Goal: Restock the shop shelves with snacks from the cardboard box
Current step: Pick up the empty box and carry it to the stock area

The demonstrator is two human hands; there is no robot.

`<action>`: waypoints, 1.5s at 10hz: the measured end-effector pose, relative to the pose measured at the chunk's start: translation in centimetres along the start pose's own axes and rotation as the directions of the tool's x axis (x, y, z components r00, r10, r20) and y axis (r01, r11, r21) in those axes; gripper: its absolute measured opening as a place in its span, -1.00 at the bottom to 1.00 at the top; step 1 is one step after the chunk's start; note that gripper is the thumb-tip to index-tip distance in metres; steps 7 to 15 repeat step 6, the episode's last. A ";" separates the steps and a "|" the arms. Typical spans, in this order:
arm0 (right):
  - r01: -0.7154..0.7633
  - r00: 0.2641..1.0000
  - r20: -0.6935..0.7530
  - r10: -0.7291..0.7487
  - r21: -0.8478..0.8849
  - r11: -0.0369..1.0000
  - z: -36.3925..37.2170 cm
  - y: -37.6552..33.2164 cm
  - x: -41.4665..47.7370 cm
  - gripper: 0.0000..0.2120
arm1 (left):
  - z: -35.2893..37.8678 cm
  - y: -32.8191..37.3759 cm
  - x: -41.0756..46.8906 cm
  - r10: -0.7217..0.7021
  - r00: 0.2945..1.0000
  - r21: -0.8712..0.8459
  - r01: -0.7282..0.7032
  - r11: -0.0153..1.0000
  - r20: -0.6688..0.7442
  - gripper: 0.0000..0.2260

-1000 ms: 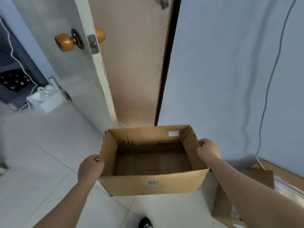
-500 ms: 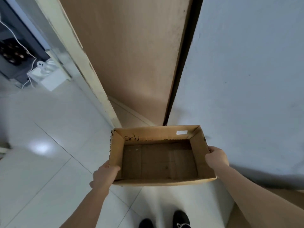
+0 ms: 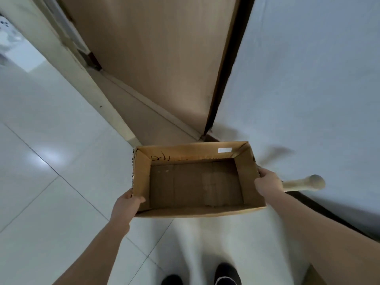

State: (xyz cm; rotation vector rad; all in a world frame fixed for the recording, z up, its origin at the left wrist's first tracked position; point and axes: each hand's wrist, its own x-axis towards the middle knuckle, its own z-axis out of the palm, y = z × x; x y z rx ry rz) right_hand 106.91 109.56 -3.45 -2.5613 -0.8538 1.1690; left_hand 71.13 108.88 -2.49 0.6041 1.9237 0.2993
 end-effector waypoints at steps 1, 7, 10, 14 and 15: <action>0.004 1.000 -0.004 -0.004 0.005 1.000 2.7 0.9 2.7 -0.53 | 1.7 -1.8 3.3 -0.008 1.000 -0.061 0.010 0.998 0.021 -0.57; 0.000 0.972 0.236 -0.004 0.017 1.000 8.0 3.6 4.9 -0.36 | 4.8 -6.2 7.9 -0.023 0.971 0.019 0.019 1.000 0.239 -0.41; 0.000 0.972 0.236 -0.004 0.017 1.000 8.0 3.6 4.9 -0.36 | 4.8 -6.2 7.9 -0.023 0.971 0.019 0.019 1.000 0.239 -0.41; 0.000 0.972 0.236 -0.004 0.017 1.000 8.0 3.6 4.9 -0.36 | 4.8 -6.2 7.9 -0.023 0.971 0.019 0.019 1.000 0.239 -0.41; 0.000 0.972 0.236 -0.004 0.017 1.000 8.0 3.6 4.9 -0.36 | 4.8 -6.2 7.9 -0.023 0.971 0.019 0.019 1.000 0.239 -0.41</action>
